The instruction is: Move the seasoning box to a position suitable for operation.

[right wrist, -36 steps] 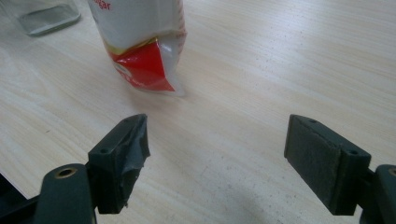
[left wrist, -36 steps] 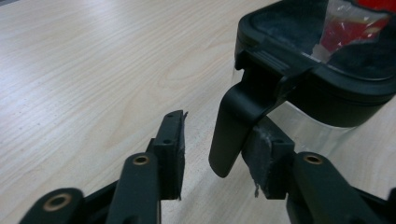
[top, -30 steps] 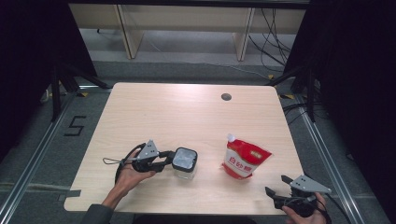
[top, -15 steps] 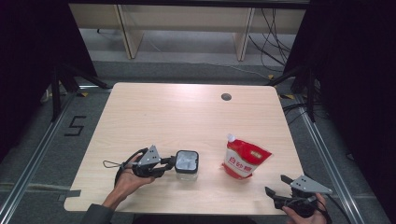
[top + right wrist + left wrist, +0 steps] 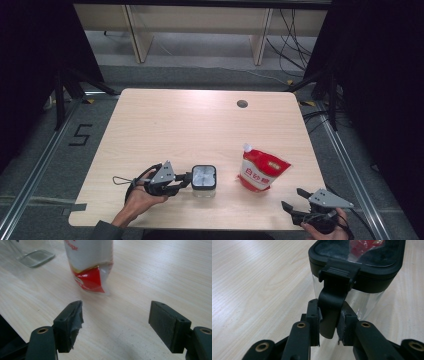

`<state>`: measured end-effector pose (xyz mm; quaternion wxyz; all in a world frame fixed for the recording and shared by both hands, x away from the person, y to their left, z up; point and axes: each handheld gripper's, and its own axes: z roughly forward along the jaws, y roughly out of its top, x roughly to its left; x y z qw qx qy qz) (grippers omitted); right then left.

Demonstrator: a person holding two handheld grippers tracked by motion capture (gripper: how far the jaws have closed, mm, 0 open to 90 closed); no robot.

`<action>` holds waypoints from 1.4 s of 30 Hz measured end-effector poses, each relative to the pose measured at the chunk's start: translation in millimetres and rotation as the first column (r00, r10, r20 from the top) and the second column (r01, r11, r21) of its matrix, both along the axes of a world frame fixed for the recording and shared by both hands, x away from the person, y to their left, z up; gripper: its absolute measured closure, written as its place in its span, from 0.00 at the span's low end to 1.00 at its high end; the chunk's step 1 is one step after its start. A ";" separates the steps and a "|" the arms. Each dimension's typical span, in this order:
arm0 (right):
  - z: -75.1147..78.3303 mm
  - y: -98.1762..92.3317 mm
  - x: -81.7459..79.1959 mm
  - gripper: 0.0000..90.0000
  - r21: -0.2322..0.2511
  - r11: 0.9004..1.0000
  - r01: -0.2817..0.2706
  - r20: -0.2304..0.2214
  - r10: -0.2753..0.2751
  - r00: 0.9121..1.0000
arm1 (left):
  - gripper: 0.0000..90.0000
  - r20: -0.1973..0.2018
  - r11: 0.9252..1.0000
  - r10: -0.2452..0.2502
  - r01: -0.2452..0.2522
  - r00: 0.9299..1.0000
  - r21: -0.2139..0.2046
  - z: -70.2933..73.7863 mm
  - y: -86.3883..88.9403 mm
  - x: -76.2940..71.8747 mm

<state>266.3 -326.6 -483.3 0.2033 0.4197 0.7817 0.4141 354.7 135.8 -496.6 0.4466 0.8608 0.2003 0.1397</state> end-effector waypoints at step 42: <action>-0.6 14.9 -1.4 0.34 -0.057 0.992 -0.116 0.024 0.118 0.993 | 0.26 -0.130 0.988 0.112 -0.124 0.985 -0.089 16.1 -3.4 -35.0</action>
